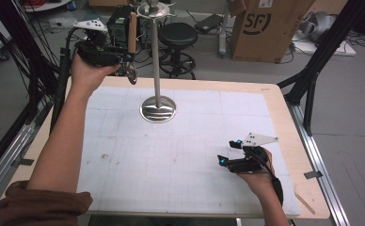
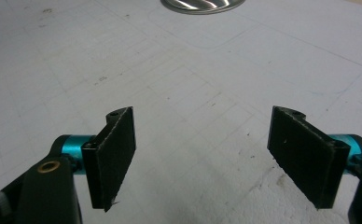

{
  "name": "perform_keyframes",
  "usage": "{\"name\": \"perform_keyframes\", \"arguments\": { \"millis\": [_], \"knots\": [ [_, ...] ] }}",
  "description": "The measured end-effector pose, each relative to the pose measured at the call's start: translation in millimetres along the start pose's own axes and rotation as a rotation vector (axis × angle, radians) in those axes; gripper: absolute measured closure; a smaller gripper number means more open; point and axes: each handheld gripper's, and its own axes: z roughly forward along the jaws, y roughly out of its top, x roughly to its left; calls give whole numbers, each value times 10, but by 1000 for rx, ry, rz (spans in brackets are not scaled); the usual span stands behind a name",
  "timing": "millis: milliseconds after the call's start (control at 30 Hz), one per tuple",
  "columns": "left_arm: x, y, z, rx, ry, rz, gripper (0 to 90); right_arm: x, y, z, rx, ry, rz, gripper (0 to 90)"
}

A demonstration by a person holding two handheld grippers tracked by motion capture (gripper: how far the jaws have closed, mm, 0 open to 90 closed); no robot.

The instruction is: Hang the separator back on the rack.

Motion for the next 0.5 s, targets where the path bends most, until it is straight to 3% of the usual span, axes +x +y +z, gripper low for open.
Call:
{"name": "perform_keyframes", "arguments": {
  "millis": [167,300,400,500],
  "knots": [
    [8,21,25,9,-20,1,682,5,1,-2,4,-1,4,224],
    [-6,34,44,12,-8,14,672,5,1,-1,3,-2,3,224],
    [-13,37,53,11,5,5,567,2,-1,3,5,-4,0,224],
    [-9,29,52,15,-9,1,567,10,0,3,9,1,5,224]
  ]
}}
